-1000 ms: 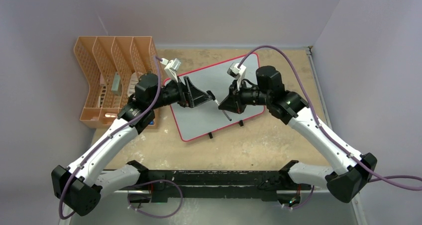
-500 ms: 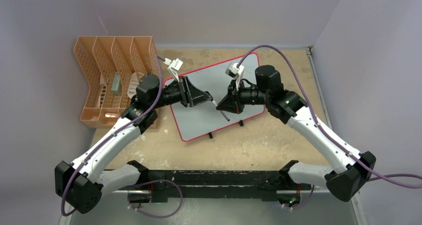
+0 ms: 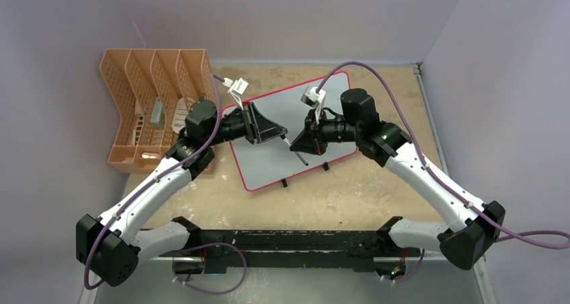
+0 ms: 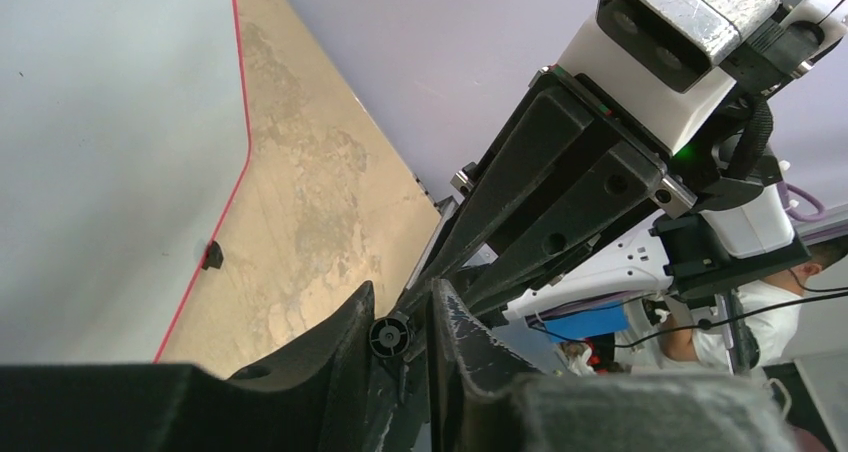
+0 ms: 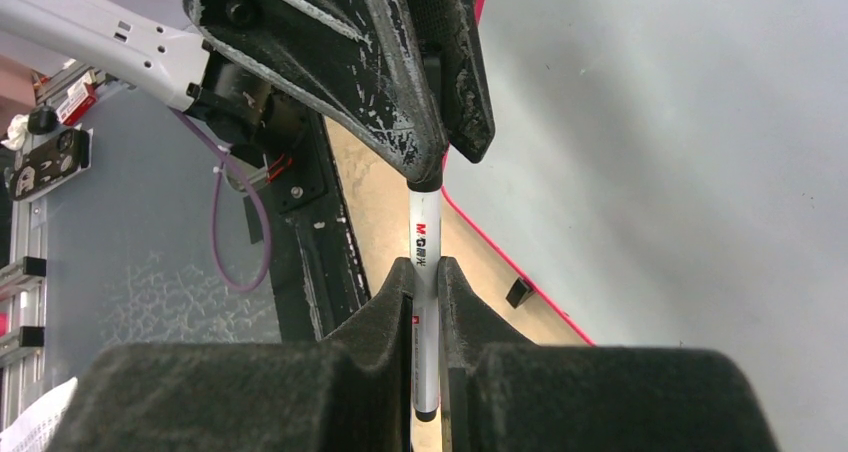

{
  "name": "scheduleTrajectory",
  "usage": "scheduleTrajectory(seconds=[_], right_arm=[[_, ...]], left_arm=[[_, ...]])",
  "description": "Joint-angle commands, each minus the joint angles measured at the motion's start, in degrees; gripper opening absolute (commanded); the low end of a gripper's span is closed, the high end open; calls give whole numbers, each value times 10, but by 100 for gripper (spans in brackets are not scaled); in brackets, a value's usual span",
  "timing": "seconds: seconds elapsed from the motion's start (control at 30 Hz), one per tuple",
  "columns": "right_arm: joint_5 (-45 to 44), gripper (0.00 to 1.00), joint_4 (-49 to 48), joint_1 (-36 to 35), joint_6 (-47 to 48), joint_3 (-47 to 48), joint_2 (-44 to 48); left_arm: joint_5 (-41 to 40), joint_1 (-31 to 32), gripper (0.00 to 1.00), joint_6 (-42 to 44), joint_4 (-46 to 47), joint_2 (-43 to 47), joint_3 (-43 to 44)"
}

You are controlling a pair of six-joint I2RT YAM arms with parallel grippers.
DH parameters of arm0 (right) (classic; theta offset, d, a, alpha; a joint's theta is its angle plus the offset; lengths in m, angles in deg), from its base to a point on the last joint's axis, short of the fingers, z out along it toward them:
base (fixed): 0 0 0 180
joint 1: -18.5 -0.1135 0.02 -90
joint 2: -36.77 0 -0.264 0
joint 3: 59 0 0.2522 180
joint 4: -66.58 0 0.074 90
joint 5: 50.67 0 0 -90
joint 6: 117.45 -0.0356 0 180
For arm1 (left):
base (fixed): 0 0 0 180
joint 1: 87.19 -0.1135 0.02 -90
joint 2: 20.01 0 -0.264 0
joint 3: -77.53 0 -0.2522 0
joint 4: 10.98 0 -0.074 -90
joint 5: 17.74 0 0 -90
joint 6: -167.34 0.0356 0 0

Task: Write a sentence on the whiteboard
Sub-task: Pass from the right arm to the left

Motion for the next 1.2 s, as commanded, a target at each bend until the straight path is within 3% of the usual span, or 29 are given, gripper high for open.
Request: scheduleTrajectory(seconds=[0.0, 0.1, 0.27, 0.53, 0.77, 0.97, 1.17], right_arm=[[5, 0, -29, -4, 7, 19, 0], [-2, 0, -45, -4, -2, 11, 4], [-25, 6, -106, -4, -40, -16, 25], [-53, 47, -280, -4, -153, -113, 87], [-69, 69, -454, -4, -286, -222, 139], [-105, 78, -567, -4, -358, -284, 158], [-124, 78, -663, -5, -417, -324, 144]], left_arm=[[15, -3, 15, -11, 38, -1, 2], [6, -3, 0, -18, 35, 6, -5], [-53, -3, 0, -51, 32, 44, -35], [-166, -3, 0, -166, 74, 127, -123], [-223, -3, 0, -252, 140, 168, -174], [-260, -3, 0, -319, 220, 175, -211], [-266, -3, 0, -375, 302, 157, -242]])
